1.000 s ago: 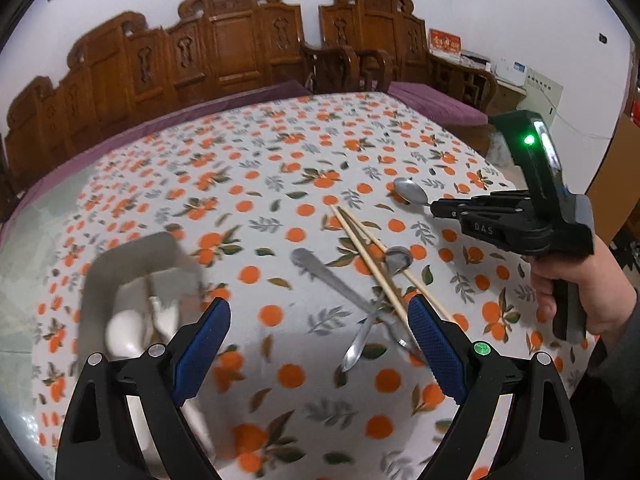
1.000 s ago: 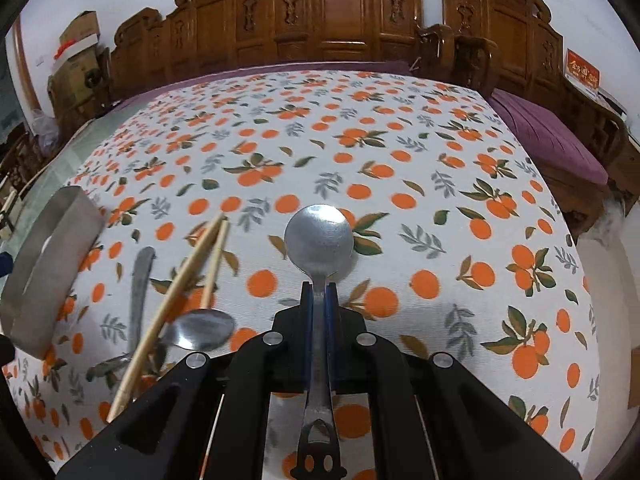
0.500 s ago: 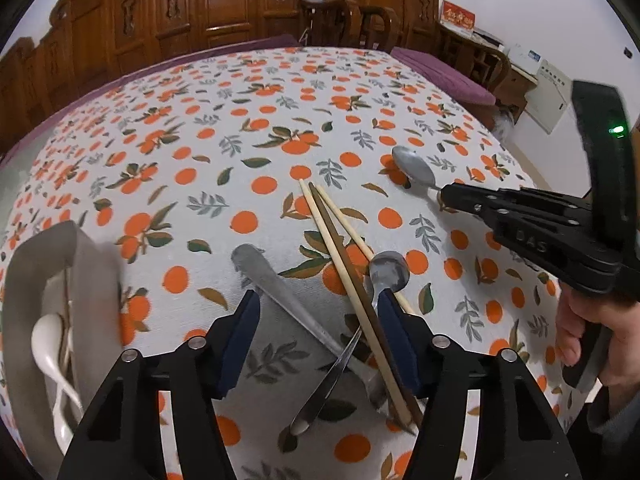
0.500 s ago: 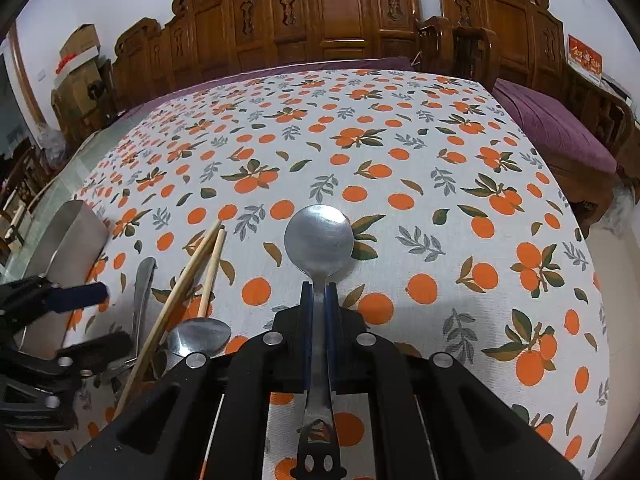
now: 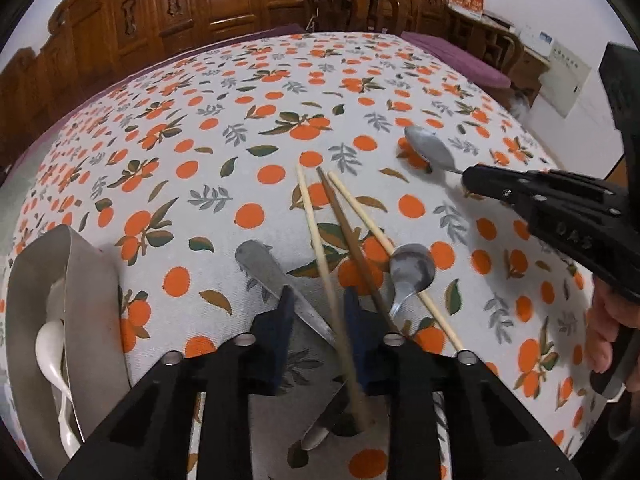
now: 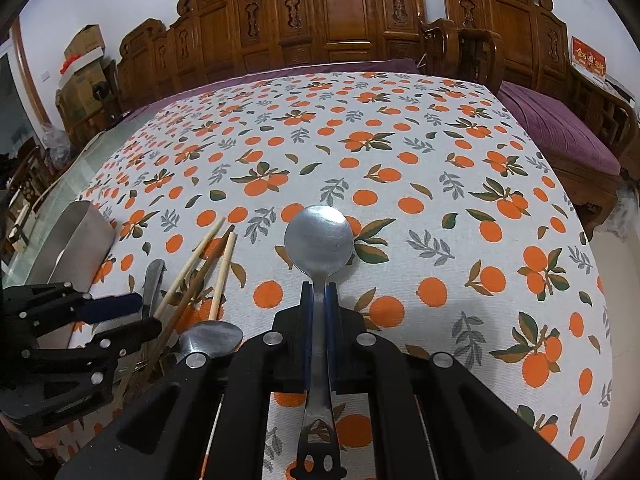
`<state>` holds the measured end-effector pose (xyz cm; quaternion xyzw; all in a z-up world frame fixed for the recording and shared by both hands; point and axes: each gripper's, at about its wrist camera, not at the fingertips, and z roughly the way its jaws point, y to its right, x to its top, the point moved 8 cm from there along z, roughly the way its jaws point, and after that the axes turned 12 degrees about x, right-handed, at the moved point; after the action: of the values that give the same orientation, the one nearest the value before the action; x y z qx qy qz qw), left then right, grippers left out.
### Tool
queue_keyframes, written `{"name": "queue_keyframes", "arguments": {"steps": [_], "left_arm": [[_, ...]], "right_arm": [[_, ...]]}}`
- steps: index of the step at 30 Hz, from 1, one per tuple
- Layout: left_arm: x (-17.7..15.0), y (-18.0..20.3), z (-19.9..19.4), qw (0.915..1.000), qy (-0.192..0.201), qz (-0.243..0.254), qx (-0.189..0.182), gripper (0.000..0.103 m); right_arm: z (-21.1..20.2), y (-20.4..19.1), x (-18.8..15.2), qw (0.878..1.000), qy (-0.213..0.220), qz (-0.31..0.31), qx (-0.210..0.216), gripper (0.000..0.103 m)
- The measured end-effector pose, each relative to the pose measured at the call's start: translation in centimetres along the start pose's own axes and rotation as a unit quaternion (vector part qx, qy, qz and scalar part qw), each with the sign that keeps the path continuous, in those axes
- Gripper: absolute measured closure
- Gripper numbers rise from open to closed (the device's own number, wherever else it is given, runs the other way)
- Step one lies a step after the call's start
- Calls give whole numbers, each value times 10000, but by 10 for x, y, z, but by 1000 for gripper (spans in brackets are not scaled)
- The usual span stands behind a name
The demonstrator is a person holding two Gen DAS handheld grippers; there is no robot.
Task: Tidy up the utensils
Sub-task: 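Grasp a wooden chopstick with the left tool while the right tool holds the metal spoon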
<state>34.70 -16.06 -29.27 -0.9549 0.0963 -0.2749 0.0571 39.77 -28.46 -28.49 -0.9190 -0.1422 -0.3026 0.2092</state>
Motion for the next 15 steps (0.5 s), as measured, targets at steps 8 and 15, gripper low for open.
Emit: {"name": "queue_keyframes", "arguments": {"steps": [8, 15], "left_arm": [[4, -3, -1, 10000, 58, 13, -5, 99], [2, -9, -19, 9998, 213, 54, -13, 99]], "right_arm": [[2, -5, 0, 10000, -10, -57, 20, 96], [8, -15, -2, 9998, -108, -148, 100, 96]]}}
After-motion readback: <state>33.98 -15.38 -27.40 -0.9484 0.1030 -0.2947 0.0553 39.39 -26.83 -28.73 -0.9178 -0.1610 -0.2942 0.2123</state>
